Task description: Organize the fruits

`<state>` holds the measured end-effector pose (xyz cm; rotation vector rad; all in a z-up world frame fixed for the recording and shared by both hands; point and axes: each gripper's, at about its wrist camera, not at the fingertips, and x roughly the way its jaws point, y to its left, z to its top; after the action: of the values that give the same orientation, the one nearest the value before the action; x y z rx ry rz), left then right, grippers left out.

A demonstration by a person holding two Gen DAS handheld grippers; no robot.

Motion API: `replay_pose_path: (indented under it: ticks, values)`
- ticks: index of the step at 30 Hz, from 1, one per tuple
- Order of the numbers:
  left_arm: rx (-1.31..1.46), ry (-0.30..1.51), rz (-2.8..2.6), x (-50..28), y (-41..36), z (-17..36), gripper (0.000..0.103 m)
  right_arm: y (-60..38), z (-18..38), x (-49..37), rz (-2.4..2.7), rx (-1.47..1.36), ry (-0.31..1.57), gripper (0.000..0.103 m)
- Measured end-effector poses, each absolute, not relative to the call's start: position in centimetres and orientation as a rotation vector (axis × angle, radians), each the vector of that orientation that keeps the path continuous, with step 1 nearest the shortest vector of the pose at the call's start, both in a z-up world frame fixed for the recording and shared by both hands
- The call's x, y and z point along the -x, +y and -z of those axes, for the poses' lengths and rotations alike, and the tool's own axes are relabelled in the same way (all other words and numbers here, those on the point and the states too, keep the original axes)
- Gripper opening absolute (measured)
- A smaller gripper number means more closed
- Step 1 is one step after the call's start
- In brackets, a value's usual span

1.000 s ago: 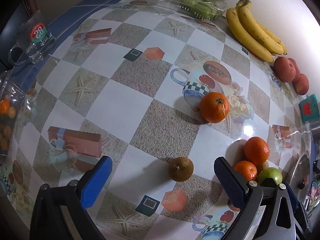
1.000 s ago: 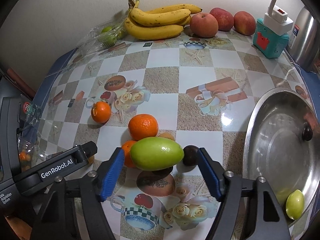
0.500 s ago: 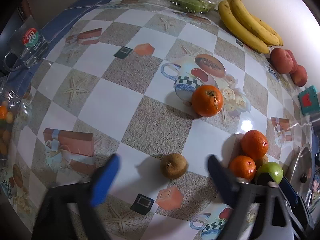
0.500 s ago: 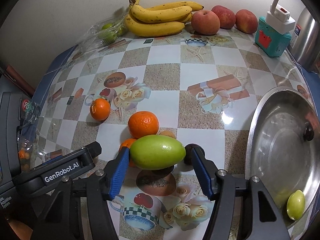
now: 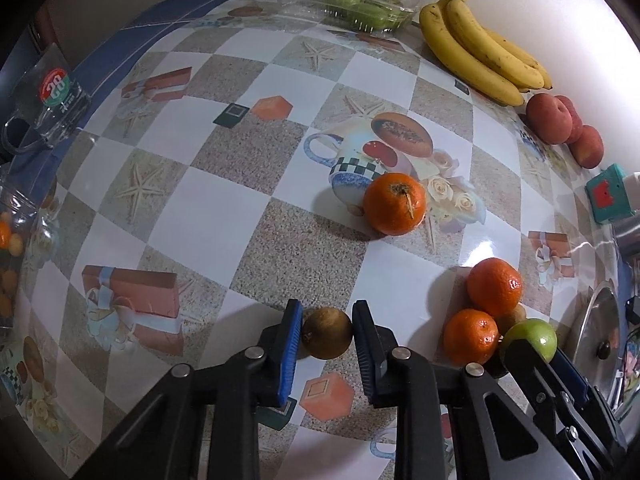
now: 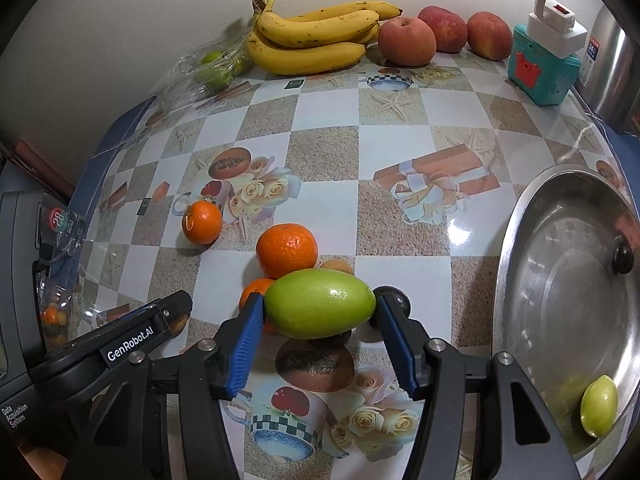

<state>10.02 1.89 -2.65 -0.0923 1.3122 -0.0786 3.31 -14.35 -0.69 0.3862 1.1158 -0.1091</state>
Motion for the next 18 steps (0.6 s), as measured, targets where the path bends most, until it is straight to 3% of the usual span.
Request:
replay_pose_path:
  ticks: [18]
  values:
    - [0.117,1.226,0.091,-9.9,2.3,0.0,0.028,-15.4,-1.4,-2.6,0.128,-0.425,1.036,0.059]
